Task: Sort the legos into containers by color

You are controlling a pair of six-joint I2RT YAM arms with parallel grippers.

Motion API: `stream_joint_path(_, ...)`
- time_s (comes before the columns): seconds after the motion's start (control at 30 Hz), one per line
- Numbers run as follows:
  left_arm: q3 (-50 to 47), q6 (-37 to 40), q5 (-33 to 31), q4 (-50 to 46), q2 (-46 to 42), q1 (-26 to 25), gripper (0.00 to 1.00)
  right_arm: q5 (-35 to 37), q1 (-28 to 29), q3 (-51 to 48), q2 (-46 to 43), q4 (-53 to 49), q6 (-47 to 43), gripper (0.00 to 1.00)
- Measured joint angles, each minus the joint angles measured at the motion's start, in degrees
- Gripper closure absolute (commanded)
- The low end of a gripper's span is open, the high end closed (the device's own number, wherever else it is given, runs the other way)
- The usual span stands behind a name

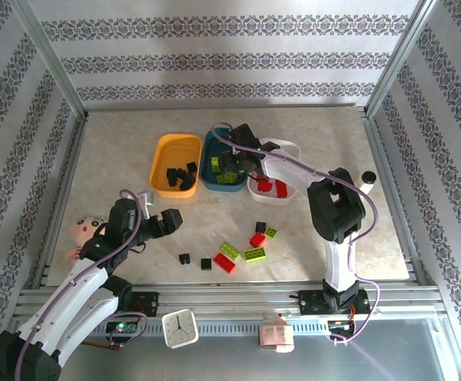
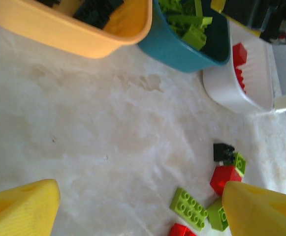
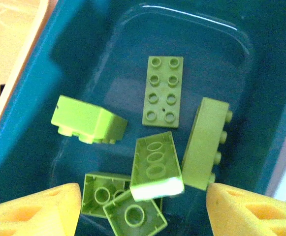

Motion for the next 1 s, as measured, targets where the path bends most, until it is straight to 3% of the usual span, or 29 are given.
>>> stream_joint_path(0.2, -0.79, -0.48, -7.8, -3.76, 1.07, -12.44, 0.28, 0.2, 2.6, -12.26, -10.14, 3.02, 0.04, 0.31)
stream_joint_path(0.5, -0.74, -1.14, -17.53, -4.74, 12.55, -26.32, 0.25, 0.24, 5.55, -23.74, -17.14, 6.8, 0.11, 0.3)
stream_joint_path(0.73, -0.42, -1.77, -20.48, -4.72, 20.24, -29.97, 0.35, 0.46, 5.55, -27.34, -21.0, 7.37, 0.52, 0.3)
stream_joint_path(1.0, -0.39, -2.58, -21.27, -4.39, 22.73, -30.47, 0.62, 0.83, 5.55, -27.85, -23.98, 7.8, 0.52, 0.3)
